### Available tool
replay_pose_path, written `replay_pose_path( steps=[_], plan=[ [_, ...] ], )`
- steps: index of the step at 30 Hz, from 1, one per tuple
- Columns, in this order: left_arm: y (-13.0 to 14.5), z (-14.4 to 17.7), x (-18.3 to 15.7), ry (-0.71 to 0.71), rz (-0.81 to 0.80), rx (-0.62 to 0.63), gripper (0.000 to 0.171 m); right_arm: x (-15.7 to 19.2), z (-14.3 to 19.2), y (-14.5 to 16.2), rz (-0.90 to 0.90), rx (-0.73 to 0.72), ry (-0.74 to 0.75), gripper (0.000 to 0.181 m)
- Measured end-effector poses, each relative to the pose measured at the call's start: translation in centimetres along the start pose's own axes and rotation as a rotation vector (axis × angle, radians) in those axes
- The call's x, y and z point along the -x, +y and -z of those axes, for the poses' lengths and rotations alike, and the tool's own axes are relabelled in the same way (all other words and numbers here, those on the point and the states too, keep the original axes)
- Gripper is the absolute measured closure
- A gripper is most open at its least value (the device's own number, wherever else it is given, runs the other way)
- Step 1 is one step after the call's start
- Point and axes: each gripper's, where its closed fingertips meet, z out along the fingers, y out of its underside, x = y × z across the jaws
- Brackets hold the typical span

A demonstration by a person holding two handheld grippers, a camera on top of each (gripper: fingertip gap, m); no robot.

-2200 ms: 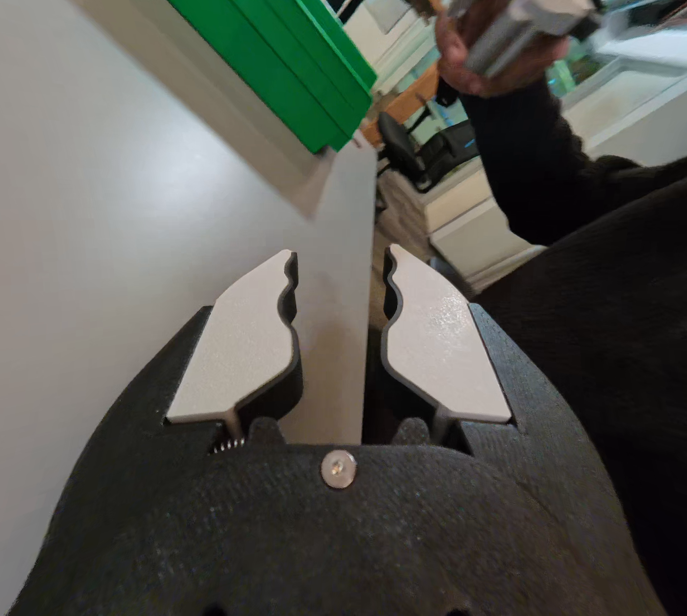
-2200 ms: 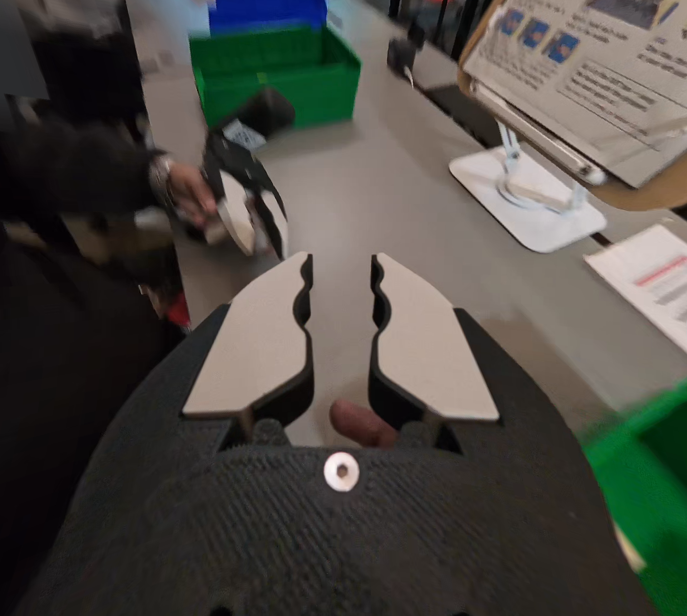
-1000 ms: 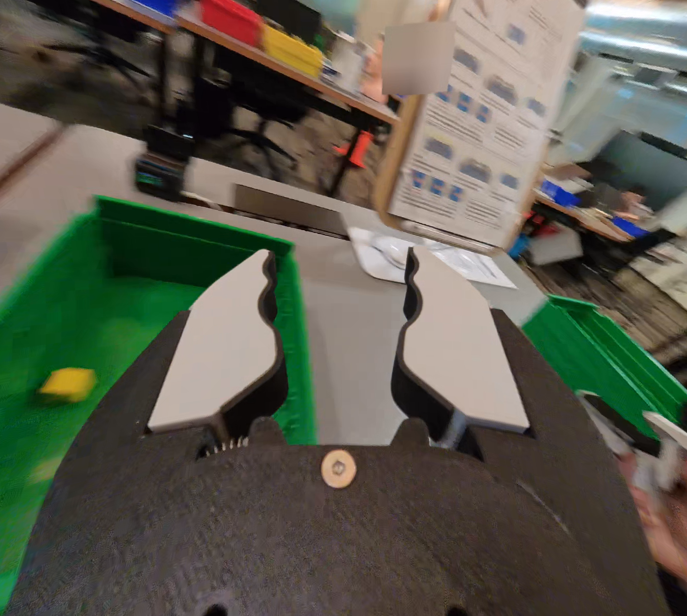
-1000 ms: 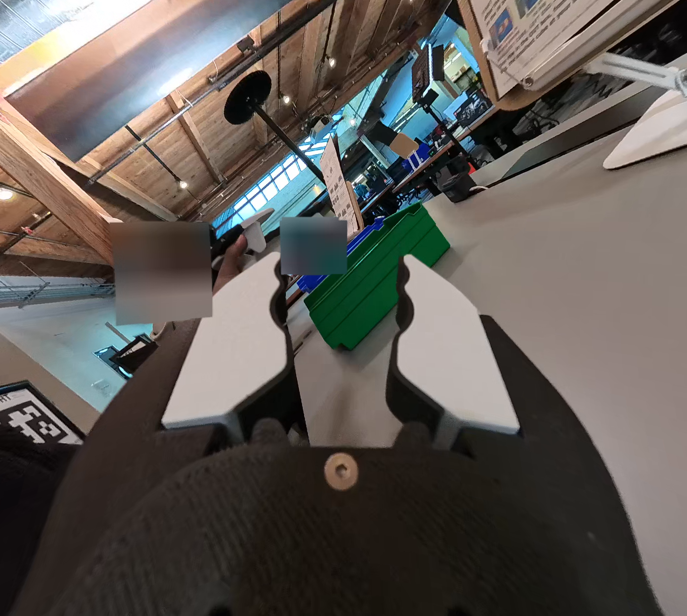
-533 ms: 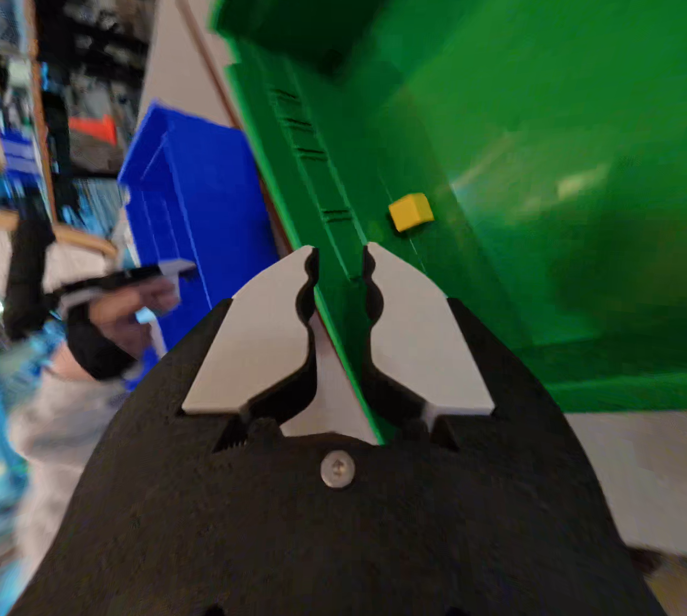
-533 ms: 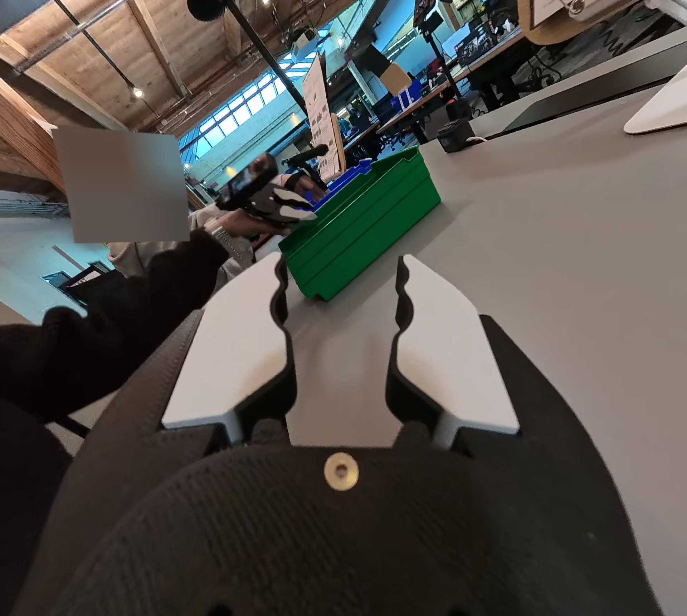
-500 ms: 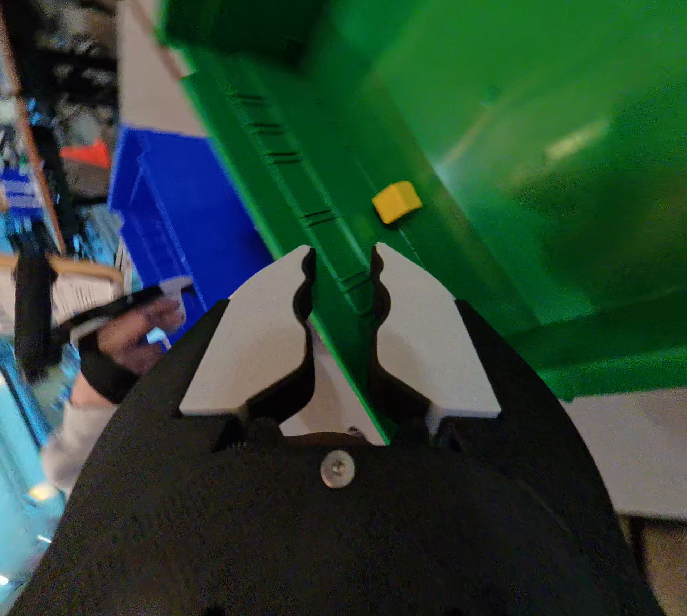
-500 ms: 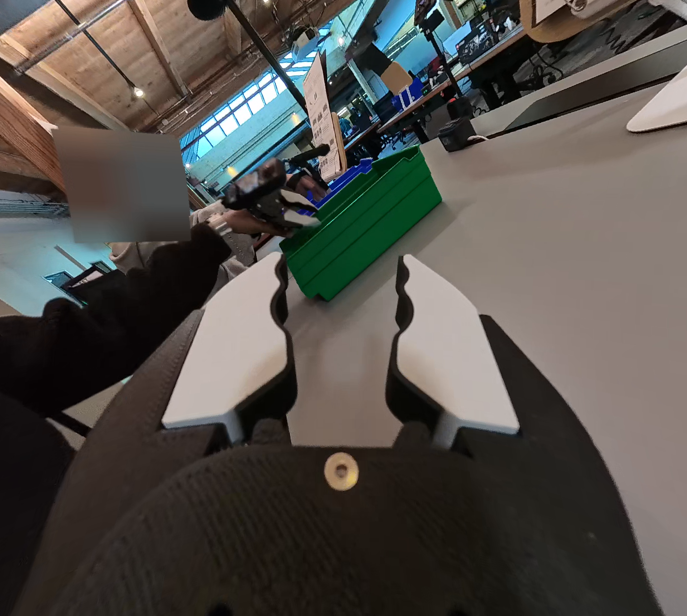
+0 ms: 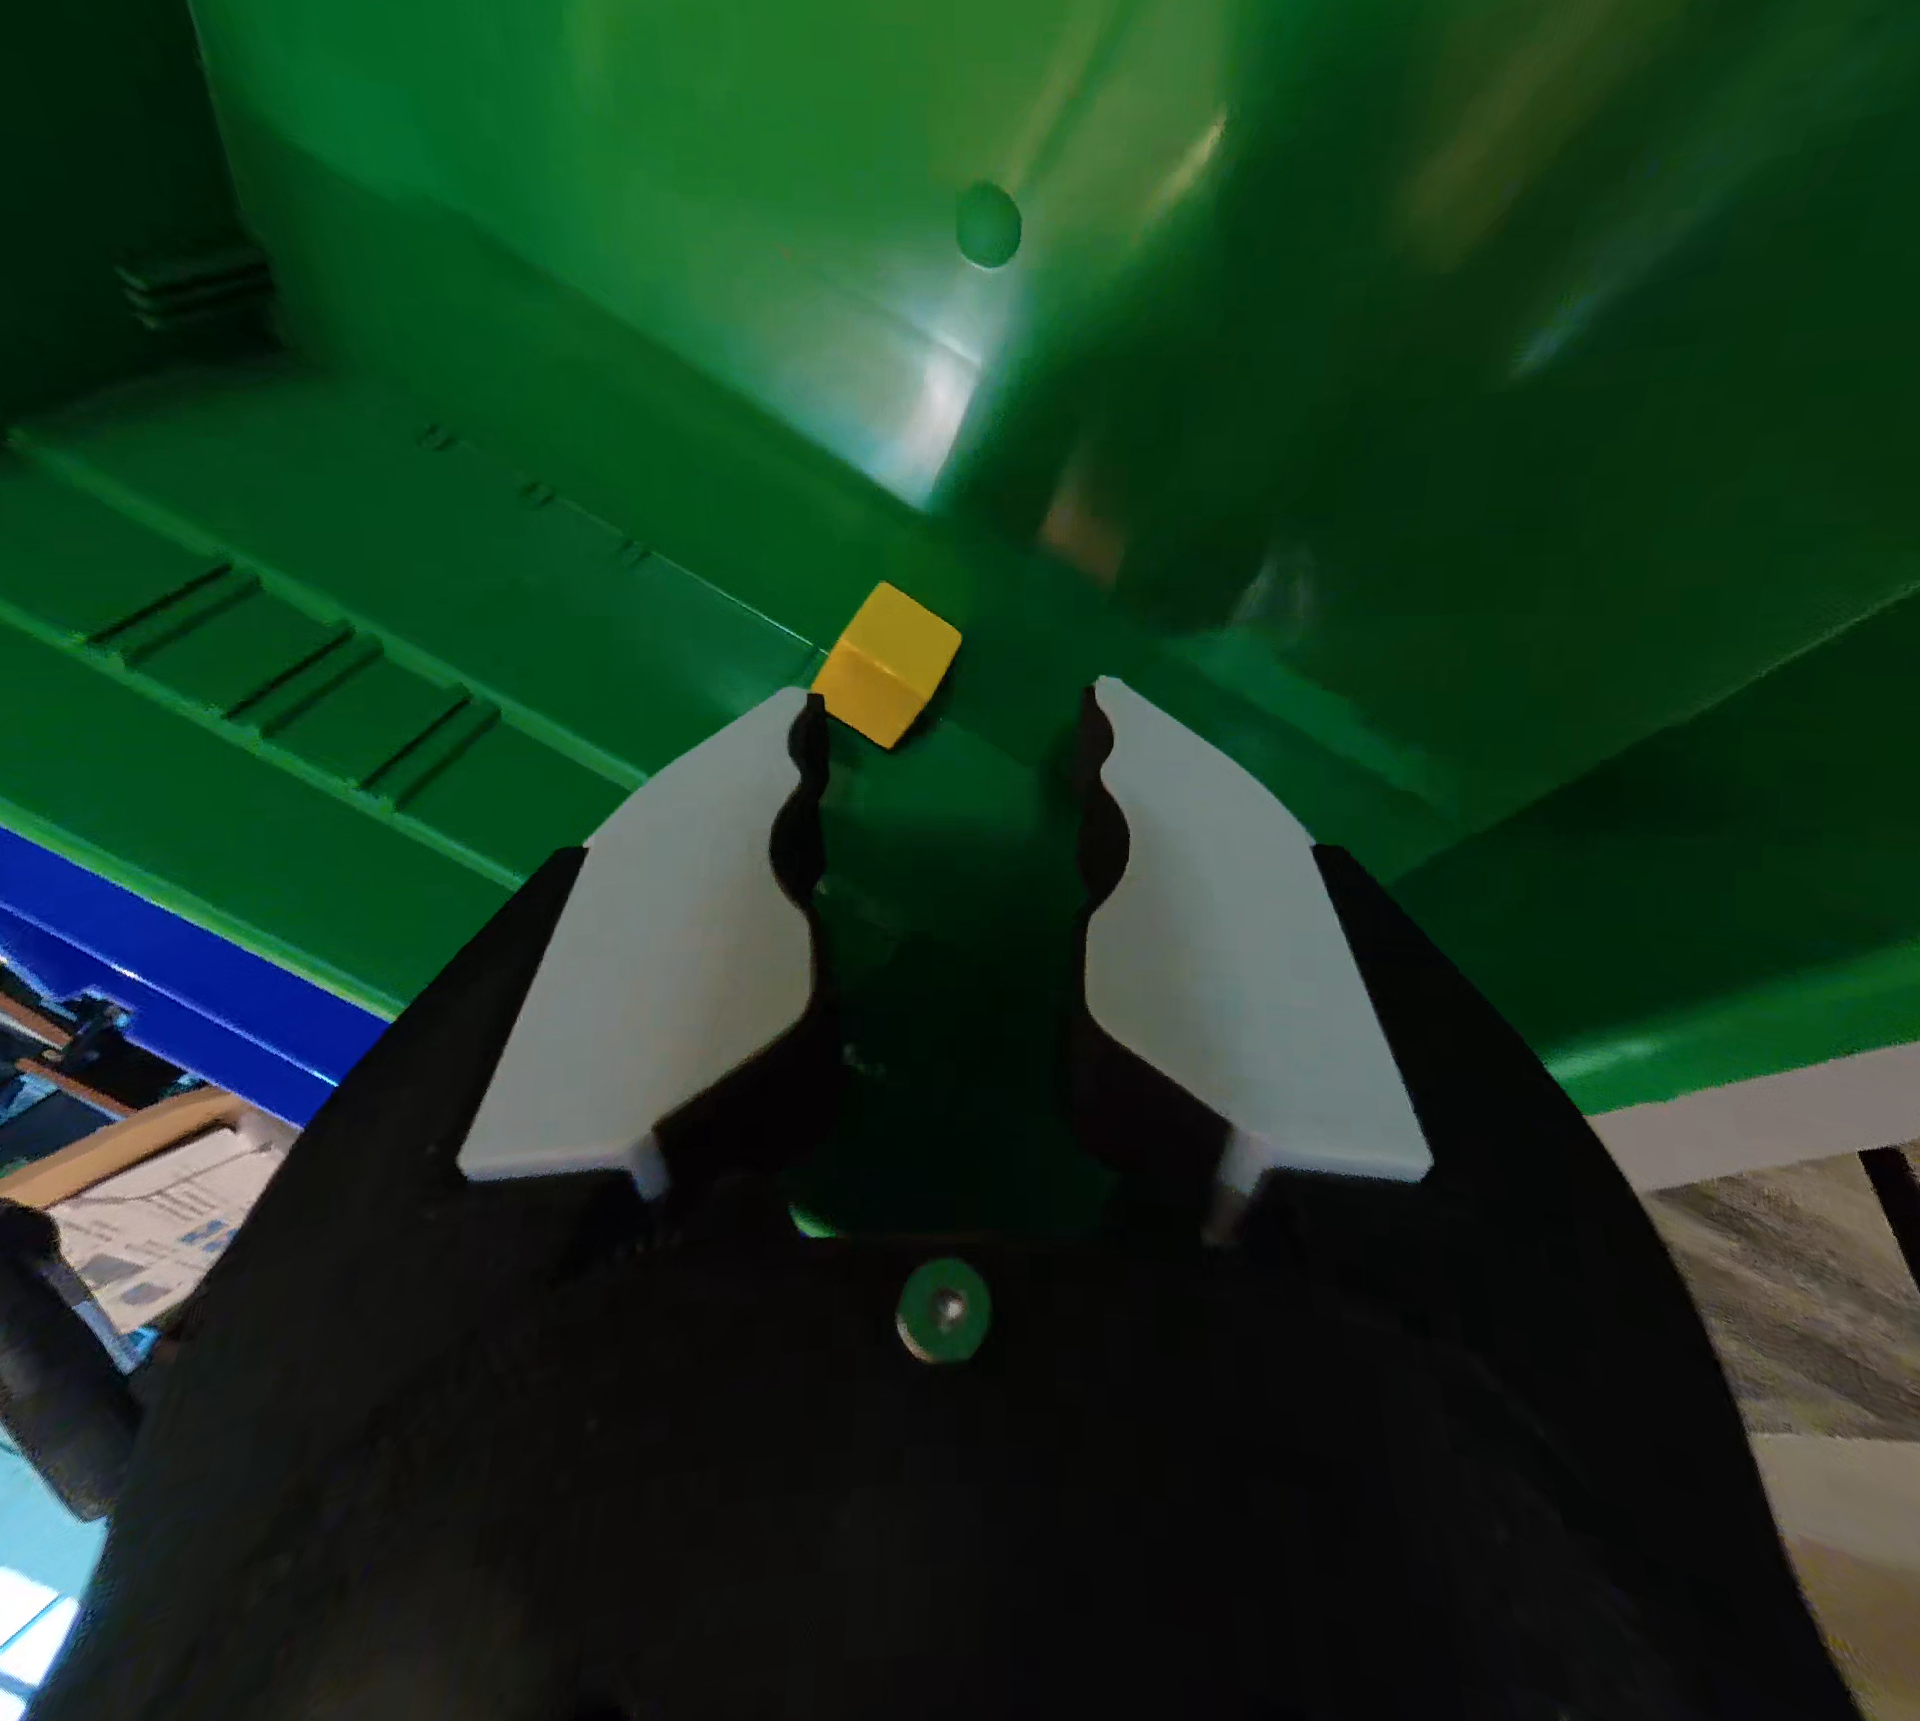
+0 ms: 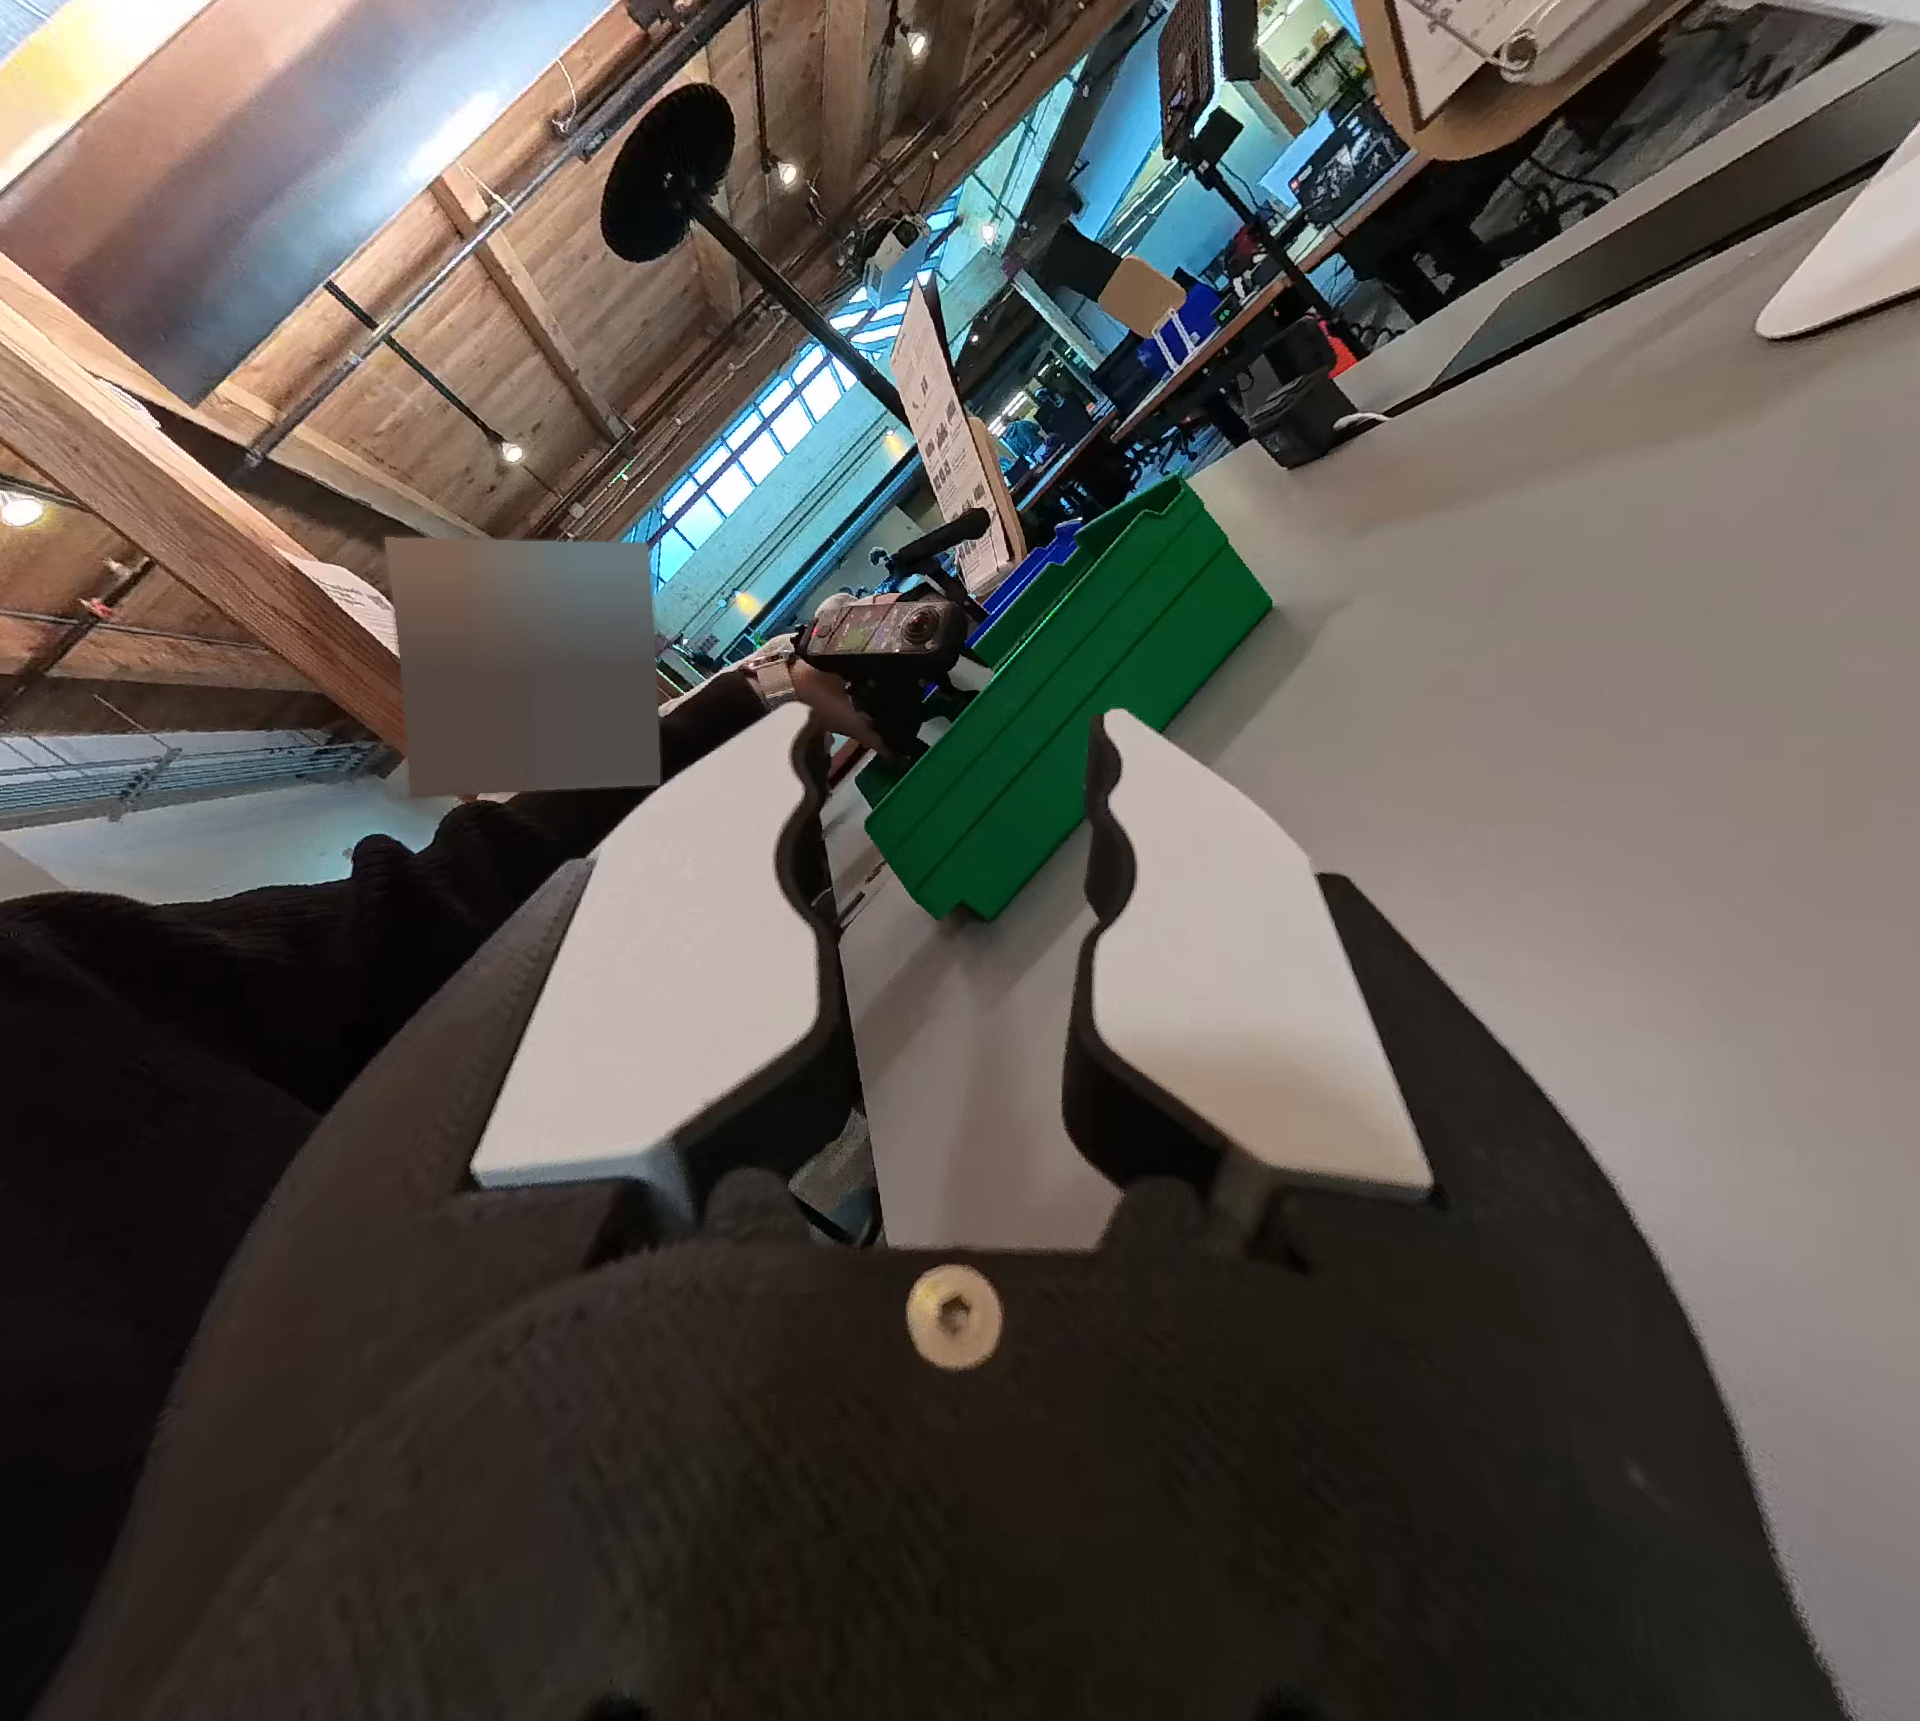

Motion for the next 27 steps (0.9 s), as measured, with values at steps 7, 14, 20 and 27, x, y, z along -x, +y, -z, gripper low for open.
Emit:
replay_pose_path(
  steps=[7, 14, 20, 27],
  plan=[
    [0.3, -0.9, 1.2, -0.002, -0.158, 0.078, 0.127, -0.8, -0.2, 0.6, -0.024, 0.030, 0.004, 0.133],
    [0.1, -1.3, 1.2, 0.078, -0.174, 0.111, 0.132, -1.3, 0.1, 0.4, -0.032, 0.025, 0.014, 0.134],
    [0.2, -1.8, 1.2, 0.042, -0.199, 0.124, 0.145, -1.5, 0.3, 0.1, -0.055, 0.009, 0.011, 0.136],
    [-2.5, 4.1, 3.2, -0.059, -0.025, -0.138, 0.147, -1.0, 0.2, -0.1, -0.051, 0.002, 0.000, 0.137]
  ],
)
